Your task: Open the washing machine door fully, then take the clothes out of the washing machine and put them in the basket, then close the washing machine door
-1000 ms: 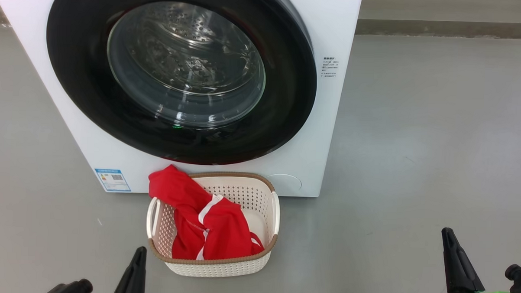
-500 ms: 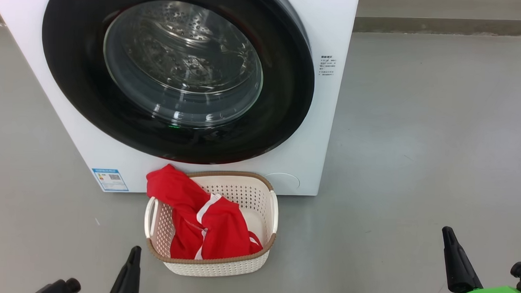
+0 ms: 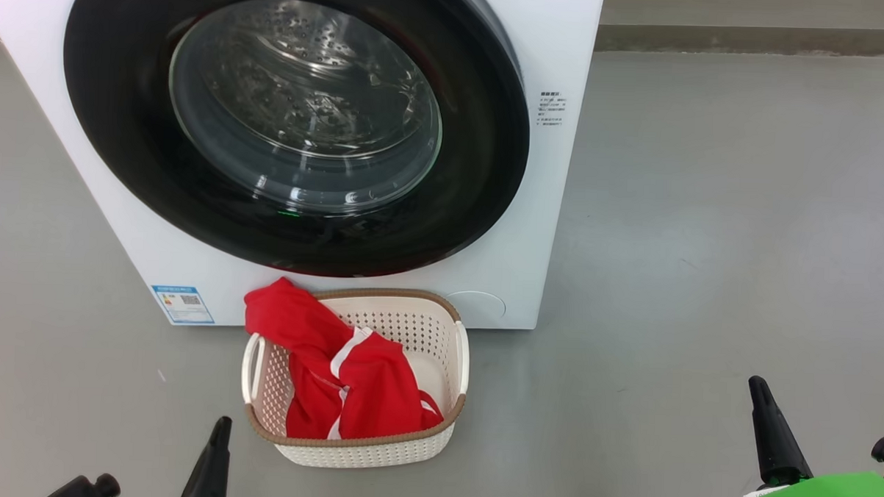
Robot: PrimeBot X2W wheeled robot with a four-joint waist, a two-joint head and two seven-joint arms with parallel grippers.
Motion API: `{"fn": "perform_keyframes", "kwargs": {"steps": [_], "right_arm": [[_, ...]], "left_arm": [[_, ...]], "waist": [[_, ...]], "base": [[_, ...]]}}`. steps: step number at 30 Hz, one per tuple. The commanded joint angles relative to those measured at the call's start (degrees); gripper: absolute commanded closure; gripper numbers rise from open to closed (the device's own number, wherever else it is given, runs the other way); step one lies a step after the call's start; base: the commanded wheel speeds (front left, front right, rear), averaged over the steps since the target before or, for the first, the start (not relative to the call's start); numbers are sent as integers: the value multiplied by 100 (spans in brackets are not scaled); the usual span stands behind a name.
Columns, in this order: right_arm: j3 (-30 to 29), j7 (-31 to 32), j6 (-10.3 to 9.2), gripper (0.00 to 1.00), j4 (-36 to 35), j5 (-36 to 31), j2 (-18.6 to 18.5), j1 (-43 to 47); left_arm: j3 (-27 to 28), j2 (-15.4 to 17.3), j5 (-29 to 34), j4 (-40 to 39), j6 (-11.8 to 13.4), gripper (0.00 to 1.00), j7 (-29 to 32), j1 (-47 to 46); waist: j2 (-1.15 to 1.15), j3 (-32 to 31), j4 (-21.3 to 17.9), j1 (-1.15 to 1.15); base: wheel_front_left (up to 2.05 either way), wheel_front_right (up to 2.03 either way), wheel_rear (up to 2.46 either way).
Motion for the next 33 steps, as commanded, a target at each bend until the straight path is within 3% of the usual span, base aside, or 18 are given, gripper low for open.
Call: {"fn": "perform_keyframes", "kwargs": {"steps": [1, 33], "right_arm": [[26, 53, -12, 100, -105, 199, -90, -314], [31, 603, -18, 100, 231, 2412, -133, -740]], "left_arm": [[152, 29, -201, -111, -91, 100, 54, -315], [466, 38, -2376, 20, -203, 100, 580, -542]], "waist": [[0, 3, -4, 0], [0, 70, -94, 0]], "base": [[0, 0, 0], [0, 0, 0]]}}
